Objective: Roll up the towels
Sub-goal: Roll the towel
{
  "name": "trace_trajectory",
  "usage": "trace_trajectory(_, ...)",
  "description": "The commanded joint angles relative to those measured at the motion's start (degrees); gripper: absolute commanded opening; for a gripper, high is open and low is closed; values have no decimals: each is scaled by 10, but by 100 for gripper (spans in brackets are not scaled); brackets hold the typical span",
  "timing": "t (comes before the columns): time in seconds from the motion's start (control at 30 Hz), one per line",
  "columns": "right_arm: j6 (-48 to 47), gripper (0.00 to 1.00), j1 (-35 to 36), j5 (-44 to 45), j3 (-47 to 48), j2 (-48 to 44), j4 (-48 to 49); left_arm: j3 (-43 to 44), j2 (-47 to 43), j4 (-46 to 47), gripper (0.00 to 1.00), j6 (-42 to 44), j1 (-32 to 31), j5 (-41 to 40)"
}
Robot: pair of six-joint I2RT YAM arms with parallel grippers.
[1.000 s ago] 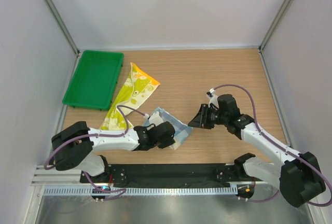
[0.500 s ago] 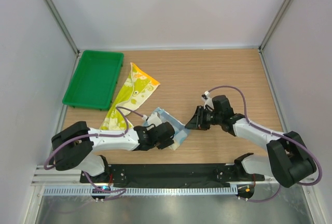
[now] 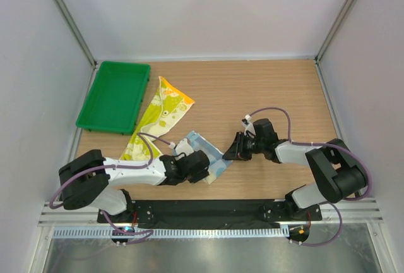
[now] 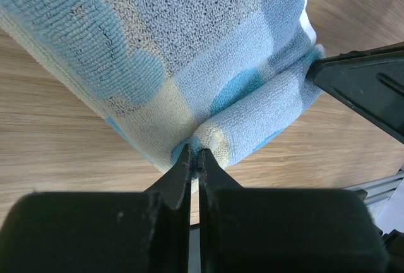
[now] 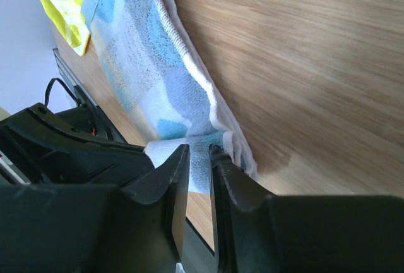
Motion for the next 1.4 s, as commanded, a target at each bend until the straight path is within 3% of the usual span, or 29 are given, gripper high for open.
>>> trace_trajectory(0.0, 2, 26, 3, 2, -4, 16, 50, -20, -17, -47, 1, -13, 2, -20)
trace_trajectory(0.43, 11, 25, 2, -8, -30, 43, 109, -26, -1, -46, 4, 21, 1, 3)
trace_trajectory(0.53, 10, 25, 2, -9, -27, 44, 108, -23, -3, -53, 16, 41, -3, -1)
trace_trajectory(0.57, 7, 25, 3, -9, -26, 45, 105, -24, -3, -60, 31, 40, -4, -2)
trace_trajectory(0.67, 0, 24, 3, -6, -21, 49, 97, -34, -14, -59, 44, 34, -4, 13)
trace_trajectory(0.83, -5, 23, 3, -9, -11, 60, 90, -48, -52, -86, 47, 38, -4, -4)
trace_trajectory(0.87, -5, 23, 3, -9, -11, 59, 90, -44, -61, -94, 44, 48, -6, -15)
trace_trajectory(1.07, -7, 22, 3, -14, -6, 63, 89, 70, -82, -200, 34, 186, -56, -165)
trace_trajectory(1.17, -8, 21, 3, -16, -4, 66, 88, 128, -59, -210, 34, 272, -85, -208)
trace_trajectory(1.37, -10, 21, 3, -18, 0, 67, 84, 201, 17, -156, 39, 466, -118, -212)
